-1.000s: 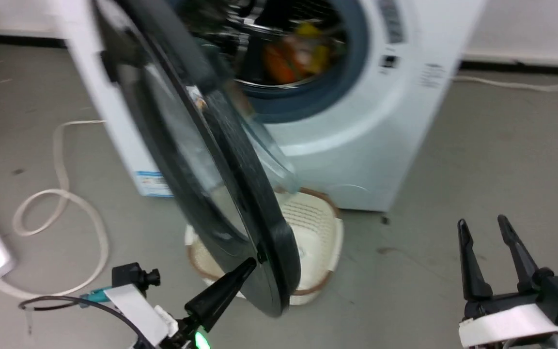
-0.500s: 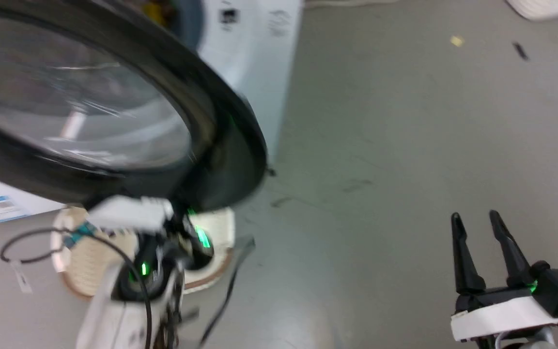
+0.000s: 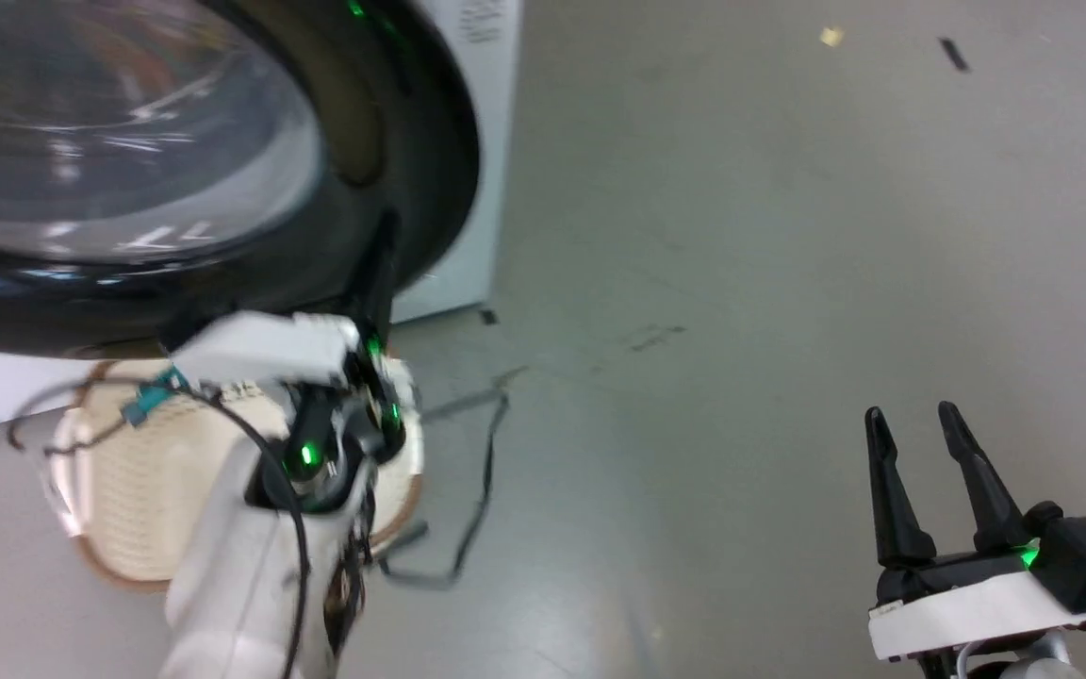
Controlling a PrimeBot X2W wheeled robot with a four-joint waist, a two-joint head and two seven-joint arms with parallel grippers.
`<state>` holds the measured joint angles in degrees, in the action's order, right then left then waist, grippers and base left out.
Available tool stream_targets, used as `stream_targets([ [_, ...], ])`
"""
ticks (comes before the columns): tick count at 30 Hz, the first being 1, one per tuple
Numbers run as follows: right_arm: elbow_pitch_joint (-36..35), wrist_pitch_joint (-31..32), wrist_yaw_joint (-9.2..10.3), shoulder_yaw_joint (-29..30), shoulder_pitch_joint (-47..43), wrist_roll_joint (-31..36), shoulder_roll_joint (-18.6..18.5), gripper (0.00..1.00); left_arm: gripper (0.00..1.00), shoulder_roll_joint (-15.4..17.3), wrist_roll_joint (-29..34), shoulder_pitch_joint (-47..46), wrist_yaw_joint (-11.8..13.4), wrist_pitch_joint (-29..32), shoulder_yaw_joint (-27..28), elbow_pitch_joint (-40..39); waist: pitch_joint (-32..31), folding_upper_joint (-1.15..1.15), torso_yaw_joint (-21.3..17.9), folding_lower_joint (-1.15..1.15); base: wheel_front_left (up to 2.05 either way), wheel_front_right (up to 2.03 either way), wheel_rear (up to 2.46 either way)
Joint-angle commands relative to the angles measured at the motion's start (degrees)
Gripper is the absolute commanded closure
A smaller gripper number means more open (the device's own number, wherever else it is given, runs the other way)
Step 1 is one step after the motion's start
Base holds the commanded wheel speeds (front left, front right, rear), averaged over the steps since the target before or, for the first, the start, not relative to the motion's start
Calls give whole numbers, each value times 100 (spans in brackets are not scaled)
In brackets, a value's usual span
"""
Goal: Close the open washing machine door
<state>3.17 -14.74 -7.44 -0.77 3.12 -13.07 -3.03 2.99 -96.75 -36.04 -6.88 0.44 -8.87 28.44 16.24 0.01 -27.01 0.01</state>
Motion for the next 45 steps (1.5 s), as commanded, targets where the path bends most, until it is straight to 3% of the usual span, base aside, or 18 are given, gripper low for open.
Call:
stream_targets([
  [1, -71, -26, -5, 14, -22, 57, 14, 0, 100, 54, 159, 370, -52, -33, -80, -137, -289, -1, 430, -1, 0, 0, 0],
  [2, -102, -26, -5, 33, -47, 94, 14, 0, 100, 66, 245, 526, -55, -71, -111, -305, -356, -1, 567, -1, 0, 0, 0],
  [3, -131, -26, -5, 55, -73, 135, 15, 0, 76, 96, 376, 704, -56, -120, -165, -495, -428, -1, 713, -1, 0, 0, 0],
  [4, -159, -26, -5, 61, -97, 172, 15, 0, 14, 156, 552, 899, -57, -206, -227, -698, -494, -1, 847, -1, 0, 0, 0],
  [5, -185, -26, -5, 66, -121, 214, 15, 0, 0, 226, 754, 1102, -58, -336, -288, -892, -567, -1, 988, -1, 0, 0, 0],
  [6, -211, -26, -5, 77, -154, 259, 15, 0, 0, 298, 966, 1305, -58, -478, -363, -1072, -650, -1, 1142, -1, 0, 0, 0],
  [7, -289, -26, -5, 53, -254, 391, 13, 0, 0, 706, 1937, 1843, -59, -1093, -700, -1571, -856, -1, 1571, -1, 0, 0, 0],
  [10, -333, -26, -5, -15, -359, 495, -44, 0, 0, 1089, 3076, 2277, -59, -1488, -890, -1838, -1053, -1, 1952, -1, 0, 0, 0],
  [11, -333, -26, -5, -15, -359, 495, -44, 0, 0, 1089, 3076, 2277, -59, -1488, -890, -1838, -1053, -1, 1952, -1, 0, 0, 0],
  [15, -373, -26, -5, -151, -484, 595, -151, 0, 0, 1038, 5634, 2951, 230, -1541, 85, -2255, -1288, -1, 2421, -1, 0, 0, 0],
  [16, -373, -26, -5, -151, -484, 595, -151, 0, 0, 1038, 5634, 2951, 230, -1541, 85, -2255, -1288, -1, 2421, -1, 0, 0, 0],
  [17, -371, -26, -5, -174, -512, 602, -172, 0, 0, 875, 6593, 3238, 360, -1542, 259, -2550, -1350, -1, 2544, -1, 0, 0, 0],
  [18, -371, -26, -5, -174, -512, 602, -172, 0, 0, 875, 6593, 3238, 360, -1542, 259, -2550, -1350, -1, 2544, -1, 0, 0, 0],
  [22, -320, -26, -5, -200, -600, 623, -182, 0, 0, 598, 8119, 3818, 324, -1543, 325, -2959, -1441, -1, 2755, -1, 0, 0, 0],
  [32, -150, -26, -5, -20, -705, 739, -74, 0, 0, 203, 8893, 4198, 348, -1544, 391, -3109, -1455, -1, 2952, -1, 0, 0, 0],
  [35, -140, -26, -5, -34, -676, 765, -51, 100, 0, 159, 9022, 4162, 296, -1544, 367, -3107, -1392, -1, 3013, -1, 0, 0, 0],
  [40, -161, -26, -5, -217, -461, 765, -196, 100, 0, 100, 9125, 4051, 237, -1544, 328, -3096, -1146, -1, 3187, -1, 0, 0, 0],
  [45, -165, -18, -5, -409, 106, 684, -696, 100, 0, 43, 9165, 3824, 234, -1544, 230, -3153, -657, -1, 3478, -1, 0, 0, 0],
])
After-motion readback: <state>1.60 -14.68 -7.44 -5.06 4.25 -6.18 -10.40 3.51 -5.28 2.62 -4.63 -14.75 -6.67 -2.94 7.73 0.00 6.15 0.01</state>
